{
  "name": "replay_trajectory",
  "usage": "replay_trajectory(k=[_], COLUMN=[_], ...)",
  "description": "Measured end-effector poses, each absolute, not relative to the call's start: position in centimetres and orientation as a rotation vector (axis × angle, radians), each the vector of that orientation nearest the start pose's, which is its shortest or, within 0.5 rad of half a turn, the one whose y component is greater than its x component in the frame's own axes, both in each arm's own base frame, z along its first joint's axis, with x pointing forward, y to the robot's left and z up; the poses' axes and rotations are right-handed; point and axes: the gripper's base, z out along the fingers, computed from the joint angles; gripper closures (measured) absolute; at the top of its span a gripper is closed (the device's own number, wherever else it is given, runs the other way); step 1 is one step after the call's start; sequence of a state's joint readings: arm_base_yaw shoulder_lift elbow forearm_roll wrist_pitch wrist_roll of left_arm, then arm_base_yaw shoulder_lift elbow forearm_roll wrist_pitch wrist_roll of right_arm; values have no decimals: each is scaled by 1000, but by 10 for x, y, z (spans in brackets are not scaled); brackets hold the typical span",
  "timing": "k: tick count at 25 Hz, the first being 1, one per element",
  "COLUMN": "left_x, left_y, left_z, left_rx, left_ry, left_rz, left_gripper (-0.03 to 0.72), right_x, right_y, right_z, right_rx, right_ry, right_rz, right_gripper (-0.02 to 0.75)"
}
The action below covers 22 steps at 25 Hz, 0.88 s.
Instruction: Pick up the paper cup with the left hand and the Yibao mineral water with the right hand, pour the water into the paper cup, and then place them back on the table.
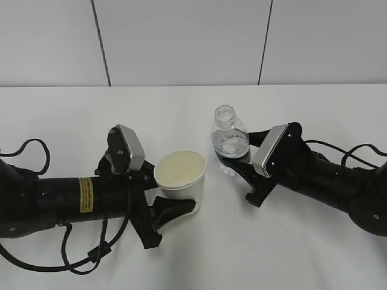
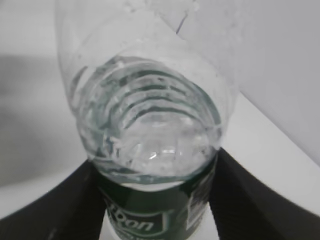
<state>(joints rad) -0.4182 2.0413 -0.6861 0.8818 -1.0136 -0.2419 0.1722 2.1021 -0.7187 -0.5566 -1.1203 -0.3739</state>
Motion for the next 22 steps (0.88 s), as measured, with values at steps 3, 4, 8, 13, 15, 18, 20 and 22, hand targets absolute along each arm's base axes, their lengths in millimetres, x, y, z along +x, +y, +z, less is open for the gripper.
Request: replay_trajectory(k=[3, 4, 8, 13, 15, 18, 20, 22], left_x=[272, 274, 282, 286, 286, 286, 286, 286], left_y=[-188, -189, -194, -196, -197, -196, -196, -196], left_z=[92, 93, 98, 98, 98, 97, 97, 97], left_rx=[1134, 1131, 1147, 1182, 1185, 1187, 1187, 1188], left_ry=[1644, 1643, 1625, 1656, 1656, 1658, 1660, 1660], left_rz=[-783, -784, -807, -800, -800, -799, -798, -799], left_gripper=[244, 244, 244, 244, 244, 244, 244, 244], right_x=[336, 338, 345, 350, 351, 353, 354, 354], right_y=[102, 103, 104, 104, 104, 104, 103, 103], right_z=[96, 97, 102, 105, 106, 107, 108, 108], right_rx=[-1005, -1008, -1026, -1053, -1063, -1088, -1116, -1155], right_ry=[1451, 1441, 1400, 1358, 1345, 1316, 1288, 1255], right_rz=[105, 97, 57, 6, -15, -58, -100, -147], right_gripper=[312, 312, 312, 312, 312, 312, 312, 313])
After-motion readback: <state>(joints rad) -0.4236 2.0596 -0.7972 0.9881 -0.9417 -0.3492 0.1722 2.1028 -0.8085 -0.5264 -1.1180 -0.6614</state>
